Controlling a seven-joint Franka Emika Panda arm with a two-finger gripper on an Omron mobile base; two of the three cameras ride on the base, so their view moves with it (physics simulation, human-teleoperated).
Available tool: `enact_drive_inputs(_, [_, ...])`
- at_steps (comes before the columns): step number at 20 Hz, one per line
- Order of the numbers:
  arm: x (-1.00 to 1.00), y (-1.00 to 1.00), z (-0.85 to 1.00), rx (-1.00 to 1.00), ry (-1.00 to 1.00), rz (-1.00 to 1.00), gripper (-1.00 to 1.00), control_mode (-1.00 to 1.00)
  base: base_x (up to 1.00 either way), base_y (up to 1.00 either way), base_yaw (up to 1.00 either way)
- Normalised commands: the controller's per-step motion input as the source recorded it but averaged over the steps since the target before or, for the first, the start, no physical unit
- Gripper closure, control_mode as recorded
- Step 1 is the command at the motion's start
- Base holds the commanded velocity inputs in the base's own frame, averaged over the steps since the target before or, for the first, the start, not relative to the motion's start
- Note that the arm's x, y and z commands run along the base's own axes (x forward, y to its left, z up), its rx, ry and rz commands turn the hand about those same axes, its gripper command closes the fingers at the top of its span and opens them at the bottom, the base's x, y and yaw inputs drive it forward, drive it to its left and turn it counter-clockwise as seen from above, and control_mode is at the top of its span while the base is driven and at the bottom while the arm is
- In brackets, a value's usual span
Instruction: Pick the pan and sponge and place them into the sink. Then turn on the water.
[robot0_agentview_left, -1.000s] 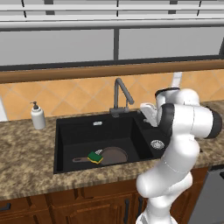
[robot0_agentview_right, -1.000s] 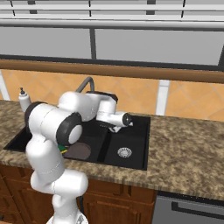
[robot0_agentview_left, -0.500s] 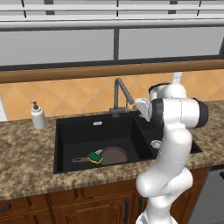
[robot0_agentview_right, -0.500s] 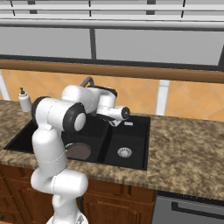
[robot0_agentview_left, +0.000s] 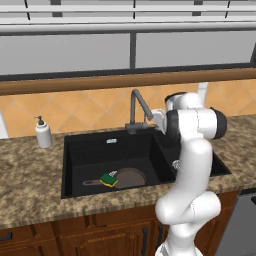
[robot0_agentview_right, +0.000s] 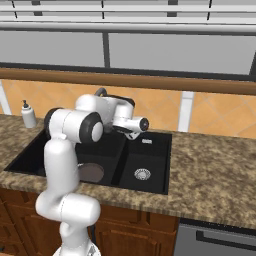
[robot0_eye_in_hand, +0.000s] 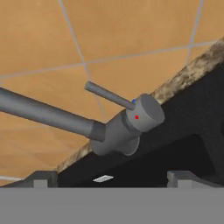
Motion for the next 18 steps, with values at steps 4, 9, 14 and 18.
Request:
enact_drive_inputs(4, [0.37, 0.02, -0.21, 0.0, 0.0, 0.0, -1.0, -1.0, 0.0, 0.0, 0.0])
enact_drive_inputs(9, [0.37, 0.11, -0.2, 0.0, 0.0, 0.0, -1.0, -1.0, 0.0, 0.0, 0.0])
enact_drive_inputs(14, [0.4, 0.14, -0.17, 0.0, 0.0, 0.0, -1.0, -1.0, 0.0, 0.0, 0.0])
enact_drive_inputs(18, [0.43, 0.01, -0.11, 0.0, 0.0, 0.0, -1.0, -1.0, 0.0, 0.0, 0.0])
